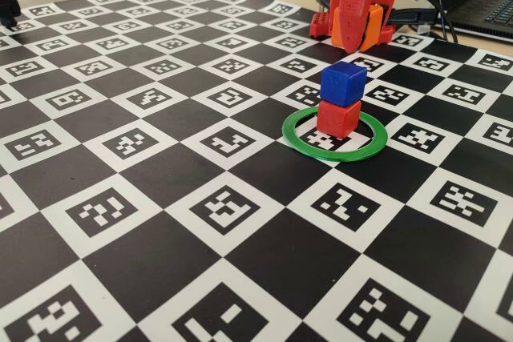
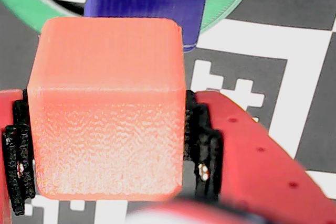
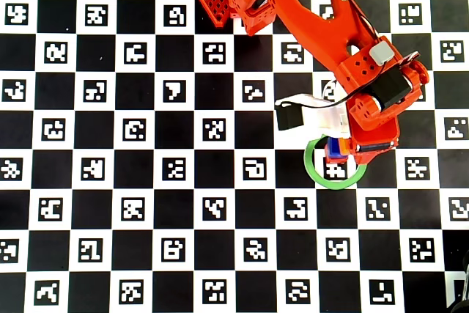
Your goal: Grab the red cube then put it in the green circle then put the blue cube on top and finally the orange cube on top
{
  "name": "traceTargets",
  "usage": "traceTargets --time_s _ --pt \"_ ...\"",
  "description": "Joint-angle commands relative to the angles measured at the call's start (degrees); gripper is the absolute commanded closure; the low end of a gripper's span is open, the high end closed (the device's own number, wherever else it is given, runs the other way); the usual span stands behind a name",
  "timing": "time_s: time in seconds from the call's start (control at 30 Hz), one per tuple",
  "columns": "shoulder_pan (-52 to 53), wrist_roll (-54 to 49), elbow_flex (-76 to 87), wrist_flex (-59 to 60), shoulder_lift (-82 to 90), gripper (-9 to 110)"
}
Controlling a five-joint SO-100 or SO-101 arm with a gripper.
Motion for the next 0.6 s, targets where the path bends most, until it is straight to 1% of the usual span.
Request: traceTargets --time_s 0.0,0.57 --pt "0.8 -0.5 -3.3 -0.6 1.6 88" --pt "1.2 -1.0 3.3 -2.8 1.5 88"
